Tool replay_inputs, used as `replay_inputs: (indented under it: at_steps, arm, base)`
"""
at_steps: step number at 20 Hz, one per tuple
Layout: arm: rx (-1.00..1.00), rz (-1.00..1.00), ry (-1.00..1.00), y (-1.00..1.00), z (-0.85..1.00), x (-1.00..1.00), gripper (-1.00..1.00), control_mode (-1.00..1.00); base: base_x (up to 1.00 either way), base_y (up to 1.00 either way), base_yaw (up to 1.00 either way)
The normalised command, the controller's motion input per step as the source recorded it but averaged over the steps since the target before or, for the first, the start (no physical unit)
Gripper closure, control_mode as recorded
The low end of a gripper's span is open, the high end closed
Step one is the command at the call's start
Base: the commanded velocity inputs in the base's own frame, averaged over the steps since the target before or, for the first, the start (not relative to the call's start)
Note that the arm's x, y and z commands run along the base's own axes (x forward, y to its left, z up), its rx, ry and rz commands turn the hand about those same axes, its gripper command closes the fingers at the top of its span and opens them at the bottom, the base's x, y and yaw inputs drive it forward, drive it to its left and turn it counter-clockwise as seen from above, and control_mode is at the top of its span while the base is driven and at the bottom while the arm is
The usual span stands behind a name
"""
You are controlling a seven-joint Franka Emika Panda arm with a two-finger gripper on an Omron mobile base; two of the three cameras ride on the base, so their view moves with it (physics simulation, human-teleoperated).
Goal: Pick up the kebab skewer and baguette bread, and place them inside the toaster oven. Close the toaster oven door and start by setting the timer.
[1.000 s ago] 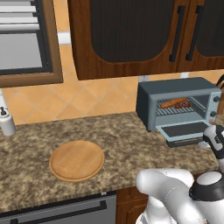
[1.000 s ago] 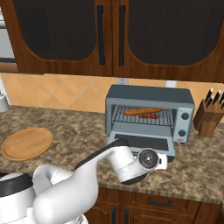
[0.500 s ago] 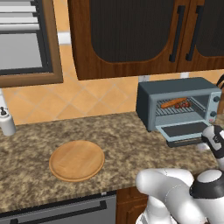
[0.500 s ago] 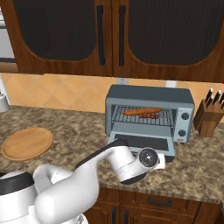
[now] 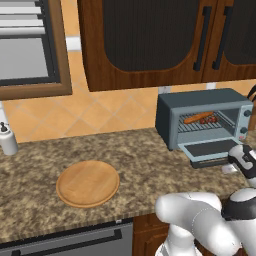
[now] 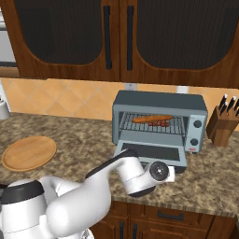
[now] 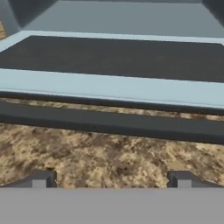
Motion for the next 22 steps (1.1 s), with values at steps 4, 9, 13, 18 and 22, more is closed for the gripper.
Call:
replay_inputs:
  at_steps: [4, 9, 13, 18, 22]
  arm:
    - [0.11, 0.0, -0.02, 0.0, -0.11, 0.26, -1.0, -1.0]
    - [0.01, -0.01, -0.02, -0.04, -0.12, 0.01, -1.0, -1.0]
    - [0.0, -0.09, 0.0, -0.14, -0.15, 0.0, -1.0, -1.0]
    - [0.0, -0.13, -0.01, -0.14, -0.01, 0.13, -1.0, -1.0]
    - [0.0, -0.02, -0.05, -0.04, -0.05, 0.3, -1.0, -1.0]
  base:
    - [0.0, 0.0, 0.0]
    - [0.0, 0.0, 0.0]
    - [0.0, 0.0, 0.0]
    - [0.0, 0.0, 0.0]
    - [0.0, 0.0, 0.0]
